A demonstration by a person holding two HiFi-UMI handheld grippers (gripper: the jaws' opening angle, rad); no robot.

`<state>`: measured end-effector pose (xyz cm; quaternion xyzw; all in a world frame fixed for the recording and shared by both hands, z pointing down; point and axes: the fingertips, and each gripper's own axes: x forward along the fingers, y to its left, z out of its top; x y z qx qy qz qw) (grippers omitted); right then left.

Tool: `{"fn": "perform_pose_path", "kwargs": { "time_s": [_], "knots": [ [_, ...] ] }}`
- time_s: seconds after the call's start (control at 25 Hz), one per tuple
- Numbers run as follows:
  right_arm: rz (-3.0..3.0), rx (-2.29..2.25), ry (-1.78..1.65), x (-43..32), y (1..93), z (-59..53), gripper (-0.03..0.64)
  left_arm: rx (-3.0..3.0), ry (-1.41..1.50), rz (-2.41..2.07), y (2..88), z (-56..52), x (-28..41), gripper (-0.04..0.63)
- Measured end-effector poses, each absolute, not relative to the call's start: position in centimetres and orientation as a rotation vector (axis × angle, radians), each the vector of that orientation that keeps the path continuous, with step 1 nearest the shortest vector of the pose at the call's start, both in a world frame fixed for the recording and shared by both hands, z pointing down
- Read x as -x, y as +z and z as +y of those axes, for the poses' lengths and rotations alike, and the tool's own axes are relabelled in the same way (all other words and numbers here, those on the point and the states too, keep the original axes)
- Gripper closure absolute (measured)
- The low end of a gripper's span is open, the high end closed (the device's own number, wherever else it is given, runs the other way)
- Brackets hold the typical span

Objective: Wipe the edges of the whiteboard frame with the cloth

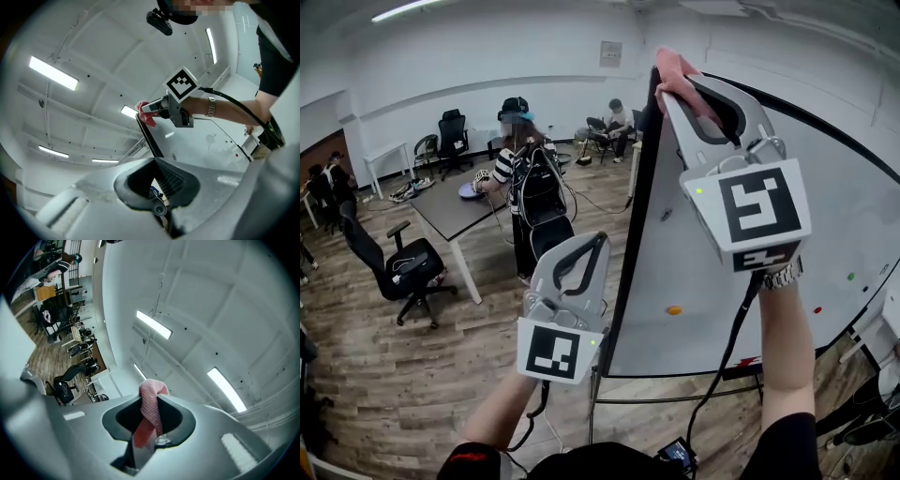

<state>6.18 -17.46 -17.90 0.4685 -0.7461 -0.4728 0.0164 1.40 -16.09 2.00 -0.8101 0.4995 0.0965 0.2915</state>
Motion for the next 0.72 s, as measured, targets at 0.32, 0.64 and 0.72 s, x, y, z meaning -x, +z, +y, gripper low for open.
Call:
{"fn": "perform_pose_path", "kwargs": {
  "time_s": [0.32, 0.64, 0.72],
  "knots": [
    [-2.308, -1.509, -1.399, -6.2, -18.4, -19.2, 0.554, 2.162, 0.25, 1.321, 2.7, -16.3, -1.1, 0.595],
    [-2.301, -1.516, -1.376, -5.5, -17.9, -19.8, 0.554, 2.172, 0.24, 1.31, 3.5, -16.7, -0.5, 0.595],
    [-2.301, -1.524, -1.374, -5.6, -17.9, -19.8, 0.554, 2.173, 0.24, 1.307, 3.5, -16.8, -0.4, 0.595]
  ]
}}
